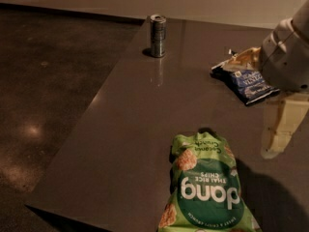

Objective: Move green rice chip bag near redbull can

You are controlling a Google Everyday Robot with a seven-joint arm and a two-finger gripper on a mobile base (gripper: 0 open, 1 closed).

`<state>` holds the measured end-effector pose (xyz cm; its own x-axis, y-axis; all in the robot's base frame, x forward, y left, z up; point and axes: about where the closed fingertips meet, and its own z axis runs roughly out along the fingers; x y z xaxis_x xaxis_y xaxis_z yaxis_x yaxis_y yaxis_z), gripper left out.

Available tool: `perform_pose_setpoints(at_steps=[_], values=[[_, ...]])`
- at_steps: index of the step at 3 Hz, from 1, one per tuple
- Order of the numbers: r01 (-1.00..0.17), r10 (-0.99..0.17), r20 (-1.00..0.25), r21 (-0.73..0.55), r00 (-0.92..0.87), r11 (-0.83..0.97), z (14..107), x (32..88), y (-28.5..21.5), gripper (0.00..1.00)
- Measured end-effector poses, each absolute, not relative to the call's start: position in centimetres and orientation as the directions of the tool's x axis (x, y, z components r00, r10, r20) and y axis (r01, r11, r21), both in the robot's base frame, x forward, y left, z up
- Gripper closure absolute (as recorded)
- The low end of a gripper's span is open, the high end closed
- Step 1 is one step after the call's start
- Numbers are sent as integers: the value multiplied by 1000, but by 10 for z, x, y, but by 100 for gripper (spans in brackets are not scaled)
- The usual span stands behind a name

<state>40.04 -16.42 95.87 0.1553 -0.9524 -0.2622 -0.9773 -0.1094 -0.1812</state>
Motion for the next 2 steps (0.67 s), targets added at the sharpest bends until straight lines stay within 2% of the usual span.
perform_pose_setpoints(at_steps=[2], values=[[-950,-922,-236,-123,307,-286,925,373,-141,0]])
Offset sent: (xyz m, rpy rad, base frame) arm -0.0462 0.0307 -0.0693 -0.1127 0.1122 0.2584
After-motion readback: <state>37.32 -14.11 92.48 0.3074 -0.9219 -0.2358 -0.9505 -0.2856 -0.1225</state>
